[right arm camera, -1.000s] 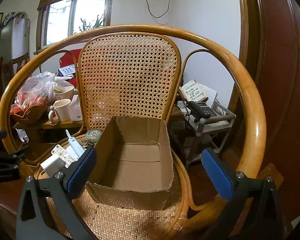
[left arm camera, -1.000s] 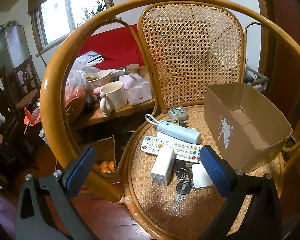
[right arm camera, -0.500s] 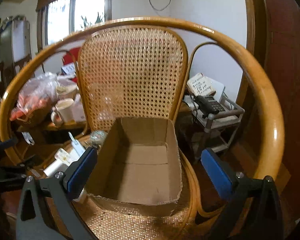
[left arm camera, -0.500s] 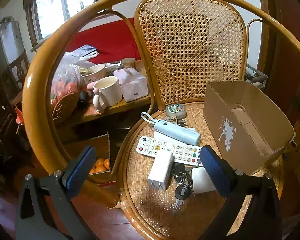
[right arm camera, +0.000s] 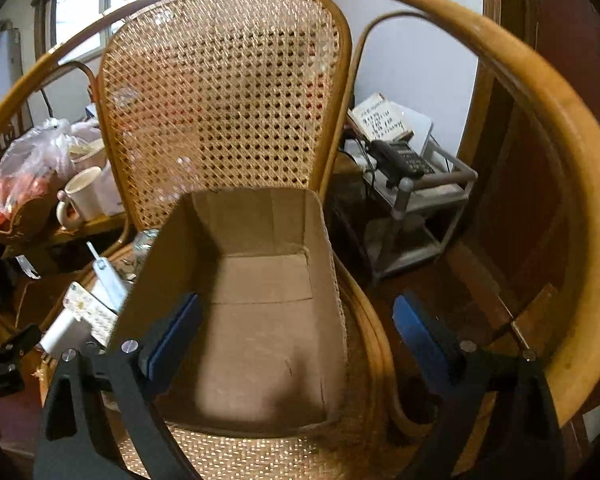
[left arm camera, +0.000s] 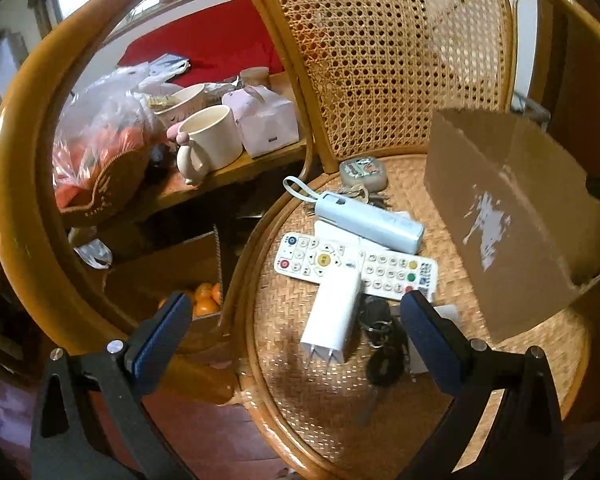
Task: Organize rigid objects
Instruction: 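Clamp the cardboard box wall with the right tool while the left tool reaches the white charger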
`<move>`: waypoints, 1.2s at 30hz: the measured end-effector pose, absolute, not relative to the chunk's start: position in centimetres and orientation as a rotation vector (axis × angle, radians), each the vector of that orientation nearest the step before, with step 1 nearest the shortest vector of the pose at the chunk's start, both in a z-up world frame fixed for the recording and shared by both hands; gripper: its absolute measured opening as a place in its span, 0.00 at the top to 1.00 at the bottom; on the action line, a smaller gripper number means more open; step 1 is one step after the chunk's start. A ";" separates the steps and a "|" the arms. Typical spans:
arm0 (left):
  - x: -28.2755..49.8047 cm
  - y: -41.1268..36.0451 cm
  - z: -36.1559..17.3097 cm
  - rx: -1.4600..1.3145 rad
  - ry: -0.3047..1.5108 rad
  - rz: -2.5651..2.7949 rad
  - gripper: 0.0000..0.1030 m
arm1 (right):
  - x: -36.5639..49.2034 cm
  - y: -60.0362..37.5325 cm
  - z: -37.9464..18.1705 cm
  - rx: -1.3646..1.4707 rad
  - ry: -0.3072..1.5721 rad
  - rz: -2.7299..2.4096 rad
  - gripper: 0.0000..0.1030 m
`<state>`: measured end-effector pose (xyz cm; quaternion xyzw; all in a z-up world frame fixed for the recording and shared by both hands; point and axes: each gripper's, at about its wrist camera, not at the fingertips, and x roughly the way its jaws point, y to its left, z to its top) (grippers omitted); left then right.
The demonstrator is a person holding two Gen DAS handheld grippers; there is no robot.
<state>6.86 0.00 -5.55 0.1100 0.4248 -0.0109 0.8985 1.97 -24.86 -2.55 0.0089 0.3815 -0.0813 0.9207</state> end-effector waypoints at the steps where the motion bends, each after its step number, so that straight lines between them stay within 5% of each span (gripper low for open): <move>1: 6.9 0.0 -5.7 0.235 0.882 -0.016 0.00 | 2.2 -24.9 -2.9 0.018 0.794 -0.174 0.02; 9: 8.2 0.2 -7.5 0.250 0.965 -0.019 0.00 | 3.2 -25.6 -5.6 0.008 0.882 -0.216 0.04; 16: 8.5 -0.1 -8.4 0.302 0.979 -0.013 0.01 | 3.7 -26.9 -7.3 0.071 0.968 -0.237 0.52; 20: 9.2 -0.4 -9.3 0.314 1.014 -0.040 0.19 | 4.1 -27.3 -8.2 0.086 1.005 -0.220 0.85; 23: 9.6 -0.4 -10.0 0.305 1.047 -0.061 0.35 | 4.2 -27.2 -8.2 0.068 1.005 -0.230 0.91; 29: 10.5 -0.3 -11.2 0.274 1.106 -0.113 0.37 | 4.2 -27.3 -8.2 0.068 1.005 -0.229 0.91; 30: 10.6 -0.2 -11.3 0.265 1.111 -0.114 0.42 | 4.2 -27.2 -8.2 0.067 1.005 -0.229 0.91; 32: 10.7 0.2 -11.4 0.195 1.141 -0.169 0.69 | 4.2 -27.2 -8.2 0.067 1.004 -0.230 0.91; 36: 10.3 0.3 -10.9 0.162 1.124 -0.178 0.74 | 4.2 -27.3 -8.2 0.064 1.005 -0.231 0.91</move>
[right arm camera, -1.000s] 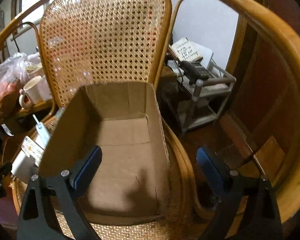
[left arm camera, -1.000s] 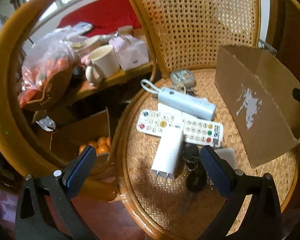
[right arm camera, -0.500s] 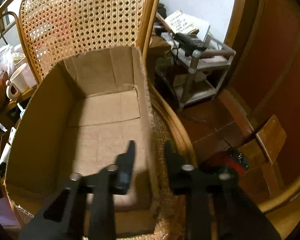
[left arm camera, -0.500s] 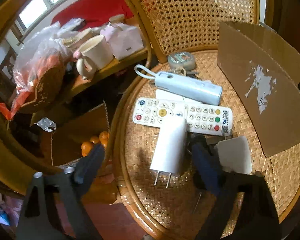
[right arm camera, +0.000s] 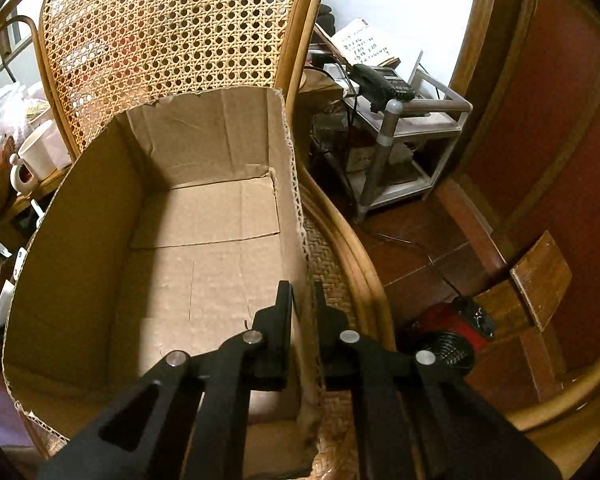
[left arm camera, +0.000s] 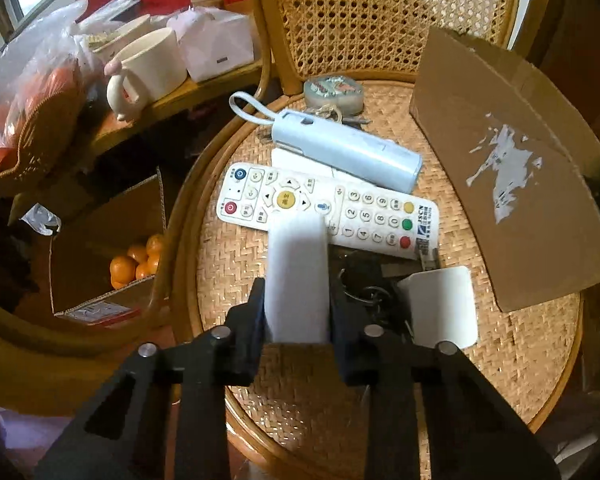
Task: Organize rigid objects
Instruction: 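Clamp the cardboard box wall with the right tool while the left tool reaches the white charger, then grasp the white charger plug with the left tool and lift it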
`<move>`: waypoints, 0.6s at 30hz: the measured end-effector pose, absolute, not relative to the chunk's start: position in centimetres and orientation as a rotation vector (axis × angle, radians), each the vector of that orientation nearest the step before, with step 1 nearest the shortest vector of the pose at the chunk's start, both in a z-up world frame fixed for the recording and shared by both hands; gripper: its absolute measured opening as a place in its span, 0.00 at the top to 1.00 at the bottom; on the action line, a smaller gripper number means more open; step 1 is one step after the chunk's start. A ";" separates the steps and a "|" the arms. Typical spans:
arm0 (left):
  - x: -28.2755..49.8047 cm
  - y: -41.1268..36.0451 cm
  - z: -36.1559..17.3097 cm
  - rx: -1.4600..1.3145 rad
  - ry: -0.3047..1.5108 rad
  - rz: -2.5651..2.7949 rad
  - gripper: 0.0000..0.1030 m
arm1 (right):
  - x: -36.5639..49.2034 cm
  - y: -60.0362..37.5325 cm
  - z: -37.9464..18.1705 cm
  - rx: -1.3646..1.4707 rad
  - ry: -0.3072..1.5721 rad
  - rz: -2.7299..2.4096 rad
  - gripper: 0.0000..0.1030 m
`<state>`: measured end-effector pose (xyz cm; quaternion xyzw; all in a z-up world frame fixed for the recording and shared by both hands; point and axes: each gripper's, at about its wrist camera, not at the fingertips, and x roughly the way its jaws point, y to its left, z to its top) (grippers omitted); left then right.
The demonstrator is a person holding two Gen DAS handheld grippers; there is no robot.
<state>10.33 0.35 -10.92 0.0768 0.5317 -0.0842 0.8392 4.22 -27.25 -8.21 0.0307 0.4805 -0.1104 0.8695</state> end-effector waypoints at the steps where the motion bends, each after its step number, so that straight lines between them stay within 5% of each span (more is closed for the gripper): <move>1: 10.2 0.3 -10.8 0.163 1.116 -0.178 0.74 | 4.2 -27.2 -8.2 0.062 1.004 -0.232 0.91; 18: 8.7 -1.2 -5.0 0.099 0.902 -0.194 0.74 | 3.9 -27.0 -8.0 0.059 0.989 -0.236 0.91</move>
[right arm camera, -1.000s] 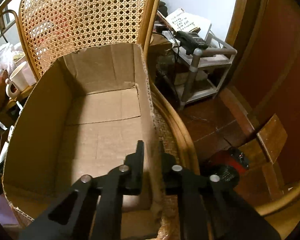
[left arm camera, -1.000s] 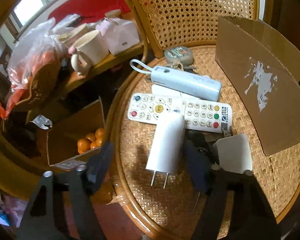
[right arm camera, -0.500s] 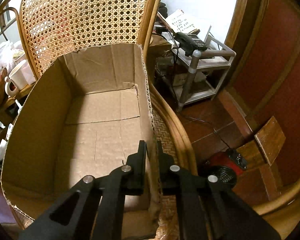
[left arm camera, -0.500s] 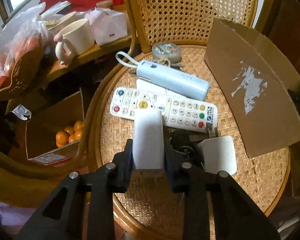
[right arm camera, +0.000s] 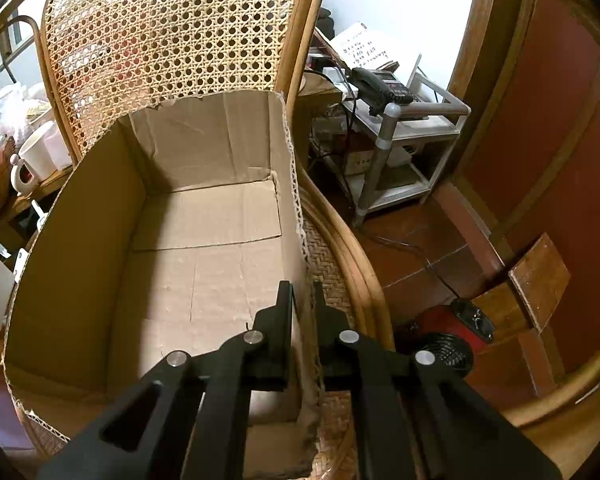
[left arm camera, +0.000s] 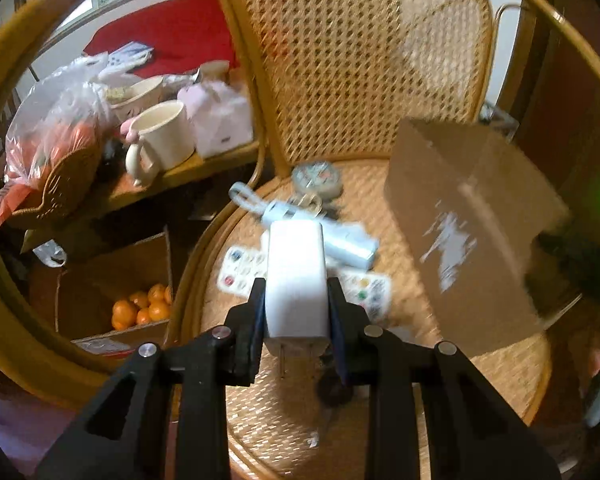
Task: Organize rigid objects
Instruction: 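Grasp the white charger plug with the left tool and lift it, then carry the charger into the cardboard box and open the left tool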
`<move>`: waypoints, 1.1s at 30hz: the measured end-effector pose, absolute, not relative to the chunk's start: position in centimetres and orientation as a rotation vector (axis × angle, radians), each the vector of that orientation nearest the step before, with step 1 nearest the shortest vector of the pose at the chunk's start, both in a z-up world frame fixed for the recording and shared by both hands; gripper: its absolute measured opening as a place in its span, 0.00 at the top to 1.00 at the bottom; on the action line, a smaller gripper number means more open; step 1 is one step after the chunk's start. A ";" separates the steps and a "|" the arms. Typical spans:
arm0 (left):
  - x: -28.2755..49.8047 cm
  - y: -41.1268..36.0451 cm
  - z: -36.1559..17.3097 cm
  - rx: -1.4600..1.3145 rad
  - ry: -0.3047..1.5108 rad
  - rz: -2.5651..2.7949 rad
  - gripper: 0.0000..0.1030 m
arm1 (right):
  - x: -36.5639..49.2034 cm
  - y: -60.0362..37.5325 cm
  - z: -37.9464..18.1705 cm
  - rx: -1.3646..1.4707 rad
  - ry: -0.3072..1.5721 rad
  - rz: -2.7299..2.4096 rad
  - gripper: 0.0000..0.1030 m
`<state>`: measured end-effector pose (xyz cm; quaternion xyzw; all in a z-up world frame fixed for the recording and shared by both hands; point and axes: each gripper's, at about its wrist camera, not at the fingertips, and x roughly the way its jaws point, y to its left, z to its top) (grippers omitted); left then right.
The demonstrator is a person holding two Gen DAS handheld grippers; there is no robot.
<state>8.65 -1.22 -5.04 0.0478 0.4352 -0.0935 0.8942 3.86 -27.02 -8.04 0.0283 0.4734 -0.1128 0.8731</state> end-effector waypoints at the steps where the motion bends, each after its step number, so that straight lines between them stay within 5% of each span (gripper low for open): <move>1: 8.5 -1.7 -4.4 0.093 0.880 -0.204 0.74 | 3.8 -27.0 -8.1 0.059 0.987 -0.237 0.91; 19: 8.1 -11.2 0.5 0.067 0.689 -0.390 0.74 | 3.7 -27.1 -8.0 0.077 0.976 -0.248 0.91; 33: 8.2 -15.1 -2.8 0.131 0.804 -0.455 0.74 | 3.5 -27.0 -7.8 0.079 0.969 -0.251 0.91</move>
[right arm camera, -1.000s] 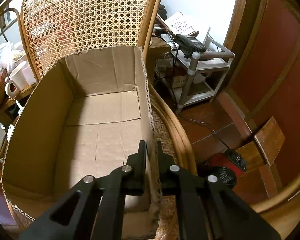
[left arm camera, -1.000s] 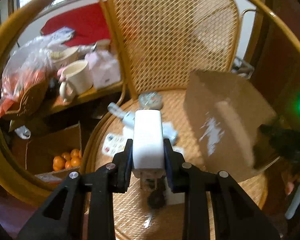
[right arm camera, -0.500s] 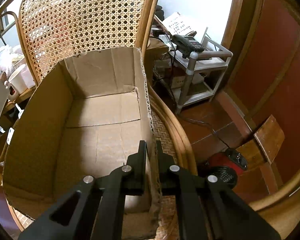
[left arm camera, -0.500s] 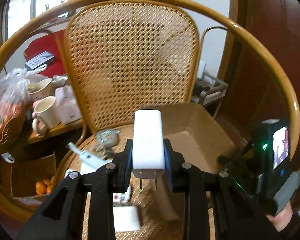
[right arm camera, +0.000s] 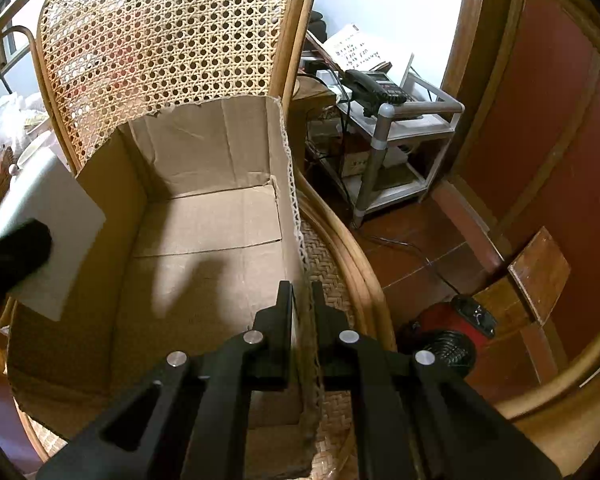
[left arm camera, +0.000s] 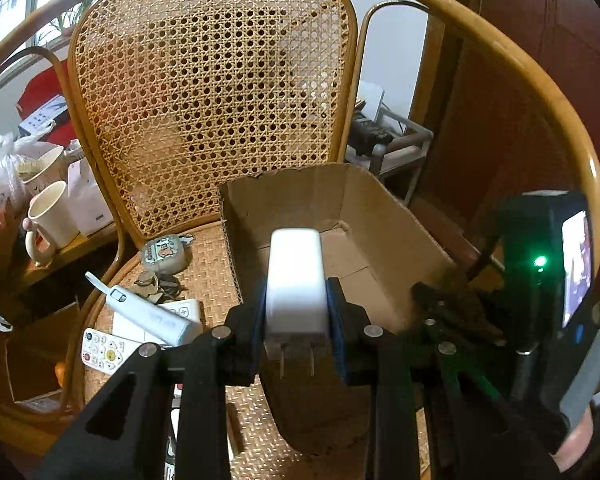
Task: Organize rigid objects
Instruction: 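Carry the charger into the cardboard box and open the left tool, then move the open left tool back over the keys beside the remote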
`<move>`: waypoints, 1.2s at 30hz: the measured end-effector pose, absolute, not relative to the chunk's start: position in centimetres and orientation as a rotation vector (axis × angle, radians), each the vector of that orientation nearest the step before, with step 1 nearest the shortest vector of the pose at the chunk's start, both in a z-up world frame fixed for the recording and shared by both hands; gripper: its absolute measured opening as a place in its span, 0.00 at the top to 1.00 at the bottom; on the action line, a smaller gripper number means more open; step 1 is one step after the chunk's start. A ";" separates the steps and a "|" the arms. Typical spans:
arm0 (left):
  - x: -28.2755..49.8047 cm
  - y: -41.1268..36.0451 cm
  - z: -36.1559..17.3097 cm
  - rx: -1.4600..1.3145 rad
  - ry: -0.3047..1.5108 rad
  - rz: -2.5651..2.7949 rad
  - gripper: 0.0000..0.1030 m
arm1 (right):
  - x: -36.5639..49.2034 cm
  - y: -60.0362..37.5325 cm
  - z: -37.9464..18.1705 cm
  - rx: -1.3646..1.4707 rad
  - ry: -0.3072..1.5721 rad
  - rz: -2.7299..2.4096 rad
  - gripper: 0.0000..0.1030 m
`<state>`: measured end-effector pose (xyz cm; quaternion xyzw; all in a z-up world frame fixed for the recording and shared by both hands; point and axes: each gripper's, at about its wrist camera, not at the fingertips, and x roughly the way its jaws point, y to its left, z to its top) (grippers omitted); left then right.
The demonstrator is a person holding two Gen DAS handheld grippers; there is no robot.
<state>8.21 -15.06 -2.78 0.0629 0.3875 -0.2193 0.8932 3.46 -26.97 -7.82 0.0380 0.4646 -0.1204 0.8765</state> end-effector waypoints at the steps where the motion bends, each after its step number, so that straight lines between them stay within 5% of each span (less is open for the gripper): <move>1: 8.3 -15.0 -2.9 0.122 0.814 -0.463 0.74 | 3.4 -26.9 -7.8 0.078 0.967 -0.251 0.91; 21: 8.5 -13.1 -2.5 0.169 0.779 -0.381 0.68 | 3.3 -26.8 -7.7 0.080 0.971 -0.234 0.92; 29: 8.7 -10.0 -1.9 0.167 0.744 -0.287 0.22 | 3.3 -27.0 -7.7 0.085 0.975 -0.232 0.92; 36: 10.0 -6.1 -2.7 0.152 0.781 -0.209 0.18 | 3.4 -27.0 -7.8 0.085 0.976 -0.232 0.92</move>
